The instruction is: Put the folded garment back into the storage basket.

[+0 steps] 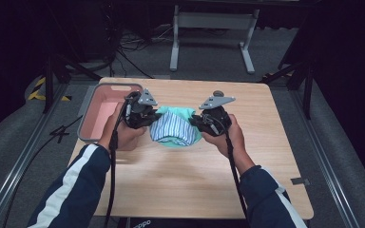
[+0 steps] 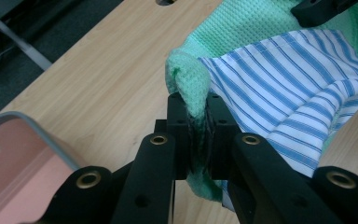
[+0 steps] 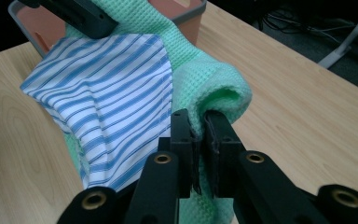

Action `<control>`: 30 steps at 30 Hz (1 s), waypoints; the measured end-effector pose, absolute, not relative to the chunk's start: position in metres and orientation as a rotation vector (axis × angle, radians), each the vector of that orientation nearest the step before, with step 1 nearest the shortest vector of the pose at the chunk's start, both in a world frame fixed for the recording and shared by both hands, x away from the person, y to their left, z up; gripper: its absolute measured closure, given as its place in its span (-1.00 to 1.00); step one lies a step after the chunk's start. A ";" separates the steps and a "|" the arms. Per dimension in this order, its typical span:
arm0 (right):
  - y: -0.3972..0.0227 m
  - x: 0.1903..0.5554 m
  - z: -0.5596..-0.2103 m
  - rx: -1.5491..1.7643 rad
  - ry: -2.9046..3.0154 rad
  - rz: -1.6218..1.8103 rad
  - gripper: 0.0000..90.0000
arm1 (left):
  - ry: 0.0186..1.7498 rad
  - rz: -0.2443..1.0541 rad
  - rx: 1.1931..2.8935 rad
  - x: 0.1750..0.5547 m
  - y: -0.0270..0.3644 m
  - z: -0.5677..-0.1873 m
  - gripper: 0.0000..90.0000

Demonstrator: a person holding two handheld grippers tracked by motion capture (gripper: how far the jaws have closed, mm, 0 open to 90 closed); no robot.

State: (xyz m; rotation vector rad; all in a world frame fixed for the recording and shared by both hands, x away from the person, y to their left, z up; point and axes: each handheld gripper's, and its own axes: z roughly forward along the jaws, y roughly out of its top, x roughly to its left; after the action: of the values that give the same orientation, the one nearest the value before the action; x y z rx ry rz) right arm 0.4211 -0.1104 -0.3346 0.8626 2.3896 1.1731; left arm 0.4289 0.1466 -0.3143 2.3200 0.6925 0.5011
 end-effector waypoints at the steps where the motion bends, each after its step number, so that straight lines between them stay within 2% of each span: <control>1: -0.107 0.422 -0.332 0.854 2.390 1.174 0.84 | 0.700 0.507 2.316 0.429 0.151 -0.312 0.85; 16: -0.056 0.438 -0.315 0.793 2.403 1.225 0.84 | 0.793 0.580 2.271 0.427 0.198 -0.293 0.85; 30: -0.007 0.448 -0.312 0.717 2.445 1.266 0.84 | 0.906 0.601 2.230 0.421 0.244 -0.295 0.85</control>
State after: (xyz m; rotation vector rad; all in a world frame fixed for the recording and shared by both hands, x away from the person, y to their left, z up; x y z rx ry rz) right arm 0.4484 -0.0074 -0.3120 0.7175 2.4453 1.2658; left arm 0.4209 0.2442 -0.2954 2.2302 0.9057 0.6008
